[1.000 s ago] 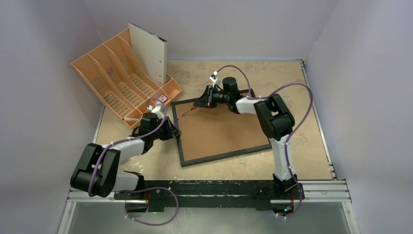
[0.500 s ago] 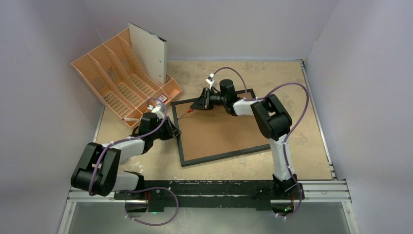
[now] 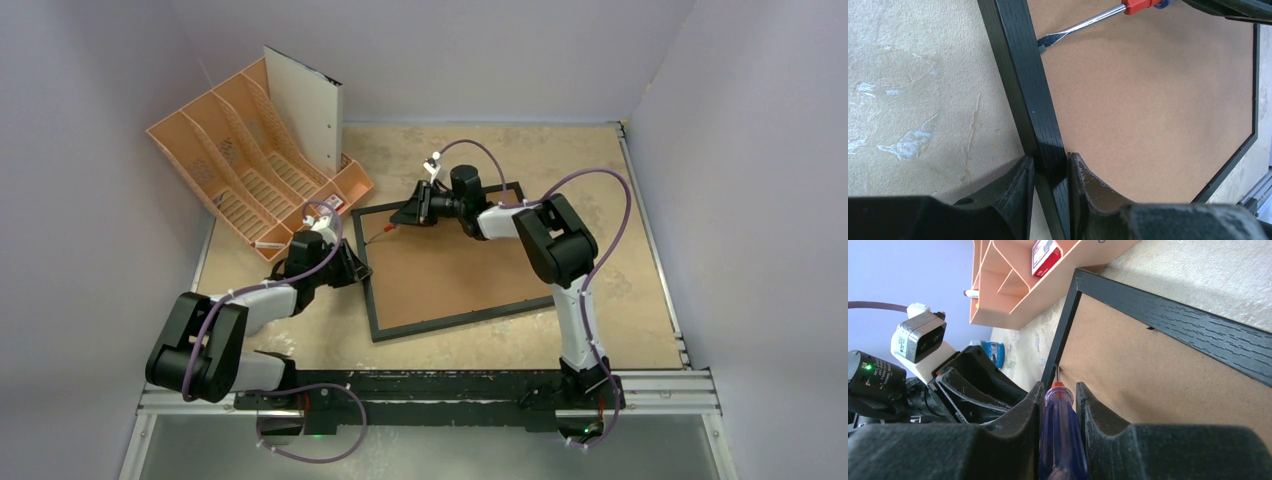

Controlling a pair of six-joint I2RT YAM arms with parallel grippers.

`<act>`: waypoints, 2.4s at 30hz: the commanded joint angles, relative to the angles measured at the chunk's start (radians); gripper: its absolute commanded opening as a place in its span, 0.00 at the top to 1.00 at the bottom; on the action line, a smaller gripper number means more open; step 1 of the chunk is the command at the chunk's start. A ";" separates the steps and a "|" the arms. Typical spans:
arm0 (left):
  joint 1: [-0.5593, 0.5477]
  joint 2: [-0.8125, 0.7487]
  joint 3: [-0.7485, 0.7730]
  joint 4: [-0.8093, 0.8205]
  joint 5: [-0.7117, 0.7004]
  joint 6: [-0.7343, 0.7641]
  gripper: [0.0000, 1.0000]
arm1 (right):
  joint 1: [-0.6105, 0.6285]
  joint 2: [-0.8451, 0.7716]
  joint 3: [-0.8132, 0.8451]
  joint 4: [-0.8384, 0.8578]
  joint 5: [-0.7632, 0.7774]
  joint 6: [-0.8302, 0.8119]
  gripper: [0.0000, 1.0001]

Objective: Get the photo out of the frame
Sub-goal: Release the photo frame item from the photo frame, then place the screwdriver at the center of the board.

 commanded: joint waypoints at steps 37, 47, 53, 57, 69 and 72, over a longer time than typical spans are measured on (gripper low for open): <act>-0.010 0.015 -0.052 -0.032 -0.003 0.046 1.00 | 0.451 -0.131 0.493 -0.967 0.897 -0.188 1.00; -0.010 0.019 -0.060 -0.018 0.039 0.058 1.00 | 0.196 -0.430 0.227 -0.828 0.793 -0.180 1.00; -0.011 0.031 -0.063 -0.003 0.097 0.071 1.00 | -0.073 -0.619 -0.031 -0.727 0.752 -0.142 1.00; -0.011 0.046 -0.076 0.027 0.152 0.070 1.00 | -0.306 -0.759 -0.215 -0.649 0.752 -0.077 1.00; -0.013 -0.005 -0.109 -0.011 0.165 0.051 1.00 | -0.598 -0.922 -0.530 -0.557 1.011 0.124 1.00; -0.013 -0.041 -0.129 -0.021 0.159 0.044 1.00 | -0.662 -0.928 -0.604 -0.512 1.025 0.195 1.00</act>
